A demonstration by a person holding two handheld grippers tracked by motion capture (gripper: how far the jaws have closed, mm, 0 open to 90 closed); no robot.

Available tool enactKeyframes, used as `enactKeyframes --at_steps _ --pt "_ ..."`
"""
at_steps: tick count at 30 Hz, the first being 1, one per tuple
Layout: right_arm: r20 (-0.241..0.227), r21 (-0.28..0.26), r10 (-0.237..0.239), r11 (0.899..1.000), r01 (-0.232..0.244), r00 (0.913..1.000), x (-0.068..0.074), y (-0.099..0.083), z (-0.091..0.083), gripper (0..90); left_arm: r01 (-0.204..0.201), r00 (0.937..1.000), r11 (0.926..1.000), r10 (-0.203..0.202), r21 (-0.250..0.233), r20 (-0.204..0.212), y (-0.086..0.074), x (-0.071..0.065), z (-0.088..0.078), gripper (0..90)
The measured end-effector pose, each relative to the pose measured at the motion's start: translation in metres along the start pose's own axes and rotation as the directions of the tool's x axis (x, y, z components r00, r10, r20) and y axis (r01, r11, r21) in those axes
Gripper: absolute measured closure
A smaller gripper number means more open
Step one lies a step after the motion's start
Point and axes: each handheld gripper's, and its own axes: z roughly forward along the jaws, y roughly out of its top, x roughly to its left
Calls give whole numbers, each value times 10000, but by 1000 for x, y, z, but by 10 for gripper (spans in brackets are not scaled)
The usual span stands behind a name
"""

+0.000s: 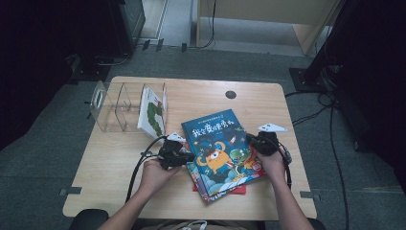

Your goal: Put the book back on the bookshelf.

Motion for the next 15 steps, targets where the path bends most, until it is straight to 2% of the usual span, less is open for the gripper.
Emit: enactKeyframes --at_steps 5,11,15 --pt "186 24 97 10000 -97 9998 -7 6 10 900 169 9995 9998 -171 -75 -266 1 9 -5 832" --pt "138 245 187 9995 -191 9997 -12 13 22 900 504 9975 9986 -510 -127 -499 -2 20 -14 831" --pt "95 295 208 9993 -211 9997 -13 17 28 900 570 9961 9983 -577 -126 -666 -6 23 -19 845"
